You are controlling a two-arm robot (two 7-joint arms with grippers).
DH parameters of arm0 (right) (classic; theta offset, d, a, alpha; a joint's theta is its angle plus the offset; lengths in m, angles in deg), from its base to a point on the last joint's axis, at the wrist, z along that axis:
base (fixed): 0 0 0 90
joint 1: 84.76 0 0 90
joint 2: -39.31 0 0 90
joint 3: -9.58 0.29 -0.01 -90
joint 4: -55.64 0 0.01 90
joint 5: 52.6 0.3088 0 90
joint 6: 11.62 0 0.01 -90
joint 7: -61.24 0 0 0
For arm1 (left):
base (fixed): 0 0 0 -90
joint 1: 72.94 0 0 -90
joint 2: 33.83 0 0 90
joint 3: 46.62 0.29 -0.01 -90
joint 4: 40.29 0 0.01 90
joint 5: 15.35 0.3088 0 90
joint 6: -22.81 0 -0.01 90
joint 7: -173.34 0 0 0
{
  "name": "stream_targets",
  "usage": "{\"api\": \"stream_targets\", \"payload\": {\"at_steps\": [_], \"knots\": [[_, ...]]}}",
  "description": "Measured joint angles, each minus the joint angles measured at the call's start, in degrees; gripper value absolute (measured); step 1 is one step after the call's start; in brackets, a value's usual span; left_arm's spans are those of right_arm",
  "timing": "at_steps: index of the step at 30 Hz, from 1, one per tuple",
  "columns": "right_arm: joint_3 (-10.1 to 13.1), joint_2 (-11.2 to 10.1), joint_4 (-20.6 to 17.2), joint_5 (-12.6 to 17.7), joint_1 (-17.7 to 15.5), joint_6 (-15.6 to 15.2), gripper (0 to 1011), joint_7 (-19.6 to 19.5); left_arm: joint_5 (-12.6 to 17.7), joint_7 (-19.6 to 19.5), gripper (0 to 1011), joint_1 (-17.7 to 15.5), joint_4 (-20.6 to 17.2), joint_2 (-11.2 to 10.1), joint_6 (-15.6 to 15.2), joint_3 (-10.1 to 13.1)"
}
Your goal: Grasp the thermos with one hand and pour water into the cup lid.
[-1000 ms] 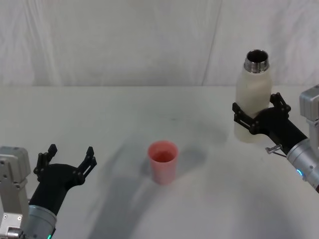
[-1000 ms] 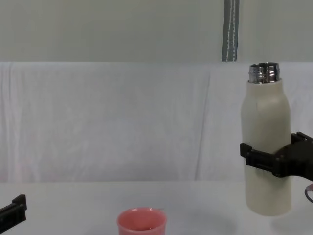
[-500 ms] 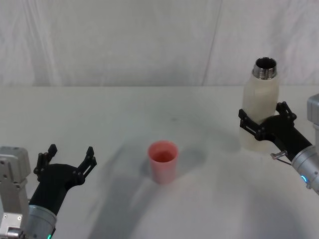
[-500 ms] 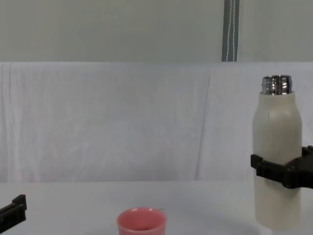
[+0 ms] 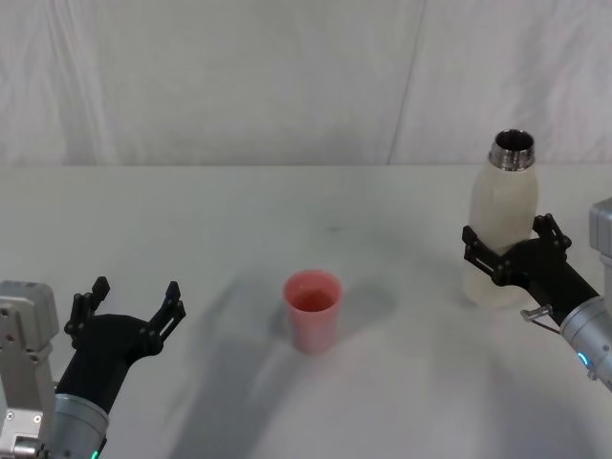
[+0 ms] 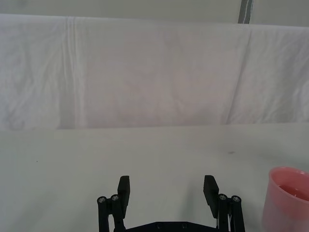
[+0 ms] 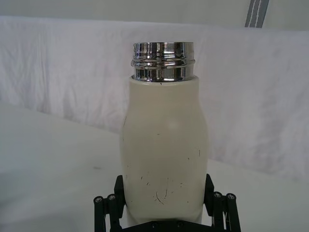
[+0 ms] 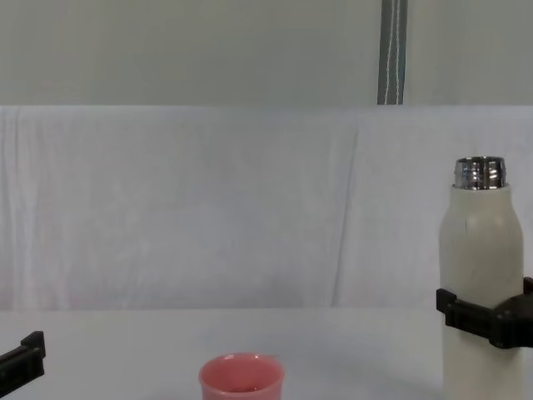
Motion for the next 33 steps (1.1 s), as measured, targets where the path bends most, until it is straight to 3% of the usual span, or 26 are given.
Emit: {"api": "stream_targets", "payload": {"at_steps": [33], "knots": [[0.55, 1.95, 3.21, 0.79, 0.26, 1.70, 950, -0.30, 0.00, 0.00, 1001, 0.00, 0.00, 0.00, 0.00, 0.00]]}}
